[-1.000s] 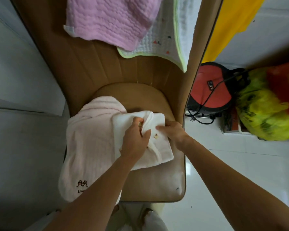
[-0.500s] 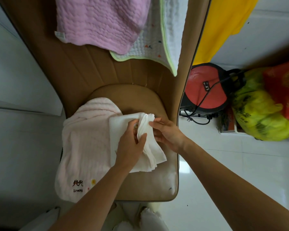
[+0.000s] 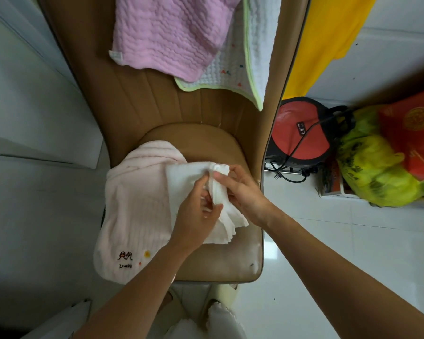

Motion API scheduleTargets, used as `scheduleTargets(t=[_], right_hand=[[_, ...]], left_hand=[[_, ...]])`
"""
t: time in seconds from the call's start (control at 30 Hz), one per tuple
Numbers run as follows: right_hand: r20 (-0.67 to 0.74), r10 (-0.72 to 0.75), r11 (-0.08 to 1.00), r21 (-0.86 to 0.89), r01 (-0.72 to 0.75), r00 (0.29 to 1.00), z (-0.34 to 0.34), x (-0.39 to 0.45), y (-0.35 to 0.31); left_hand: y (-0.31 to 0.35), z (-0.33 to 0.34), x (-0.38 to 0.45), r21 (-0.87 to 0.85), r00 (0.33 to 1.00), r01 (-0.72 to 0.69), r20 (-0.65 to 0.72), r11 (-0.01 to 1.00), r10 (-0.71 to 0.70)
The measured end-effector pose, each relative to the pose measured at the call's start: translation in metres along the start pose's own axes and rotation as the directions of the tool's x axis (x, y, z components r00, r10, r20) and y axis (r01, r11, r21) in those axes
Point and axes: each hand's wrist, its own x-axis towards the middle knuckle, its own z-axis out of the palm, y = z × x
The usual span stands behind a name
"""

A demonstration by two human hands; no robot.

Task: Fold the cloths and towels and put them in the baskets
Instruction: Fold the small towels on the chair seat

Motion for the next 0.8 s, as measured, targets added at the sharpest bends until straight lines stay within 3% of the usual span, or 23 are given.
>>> scheduleTargets(t=[0.1, 0.2, 0.3, 0.33, 0.4, 0.47, 0.63, 0.8], right_hand=[[-0.031, -0.146, 0.98, -0.142, 0.14, 0.989, 0.003, -0.026, -0.015], [0.009, -0.225, 0.945, -0.244, 0.22, 0.974, 0.008, -0.058, -0.036], [0.084, -0.292, 0.839, -0.456, 0.297, 0.953, 0.014, -0.101, -0.063], [0.122, -0.317, 0.795, -0.507, 0.334, 0.941, 0.017, -0.117, -0.072], [0.176, -0.354, 0.734, -0.555, 0.39, 0.918, 0.023, -0.148, -0.091], [0.2, -0.385, 0.717, -0.55, 0.428, 0.901, 0.028, -0.179, -0.111], [0.229, -0.436, 0.696, -0.526, 0.488, 0.87, 0.045, -0.246, -0.143], [0.182, -0.529, 0.681, -0.492, 0.542, 0.829, 0.067, -0.29, -0.159]], left_hand=[[0.008, -0.023, -0.019, -0.136, 0.983, -0.025, 0.175, 0.99, 0.049], [0.023, -0.059, -0.042, -0.151, 0.978, -0.109, 0.161, 0.982, 0.134], [0.045, -0.105, -0.056, 0.058, 0.98, -0.191, -0.048, 0.98, 0.194], [0.054, -0.121, -0.059, 0.119, 0.973, -0.216, -0.06, 0.969, 0.224], [0.076, -0.151, -0.067, 0.206, 0.954, -0.301, 0.059, 0.931, 0.295], [0.097, -0.174, -0.079, 0.325, 0.905, -0.423, 0.209, 0.846, 0.372], [0.138, -0.222, -0.1, 0.472, 0.733, -0.677, 0.366, 0.565, 0.573], [0.177, -0.238, -0.113, 0.487, 0.626, -0.779, 0.579, 0.394, 0.522]])
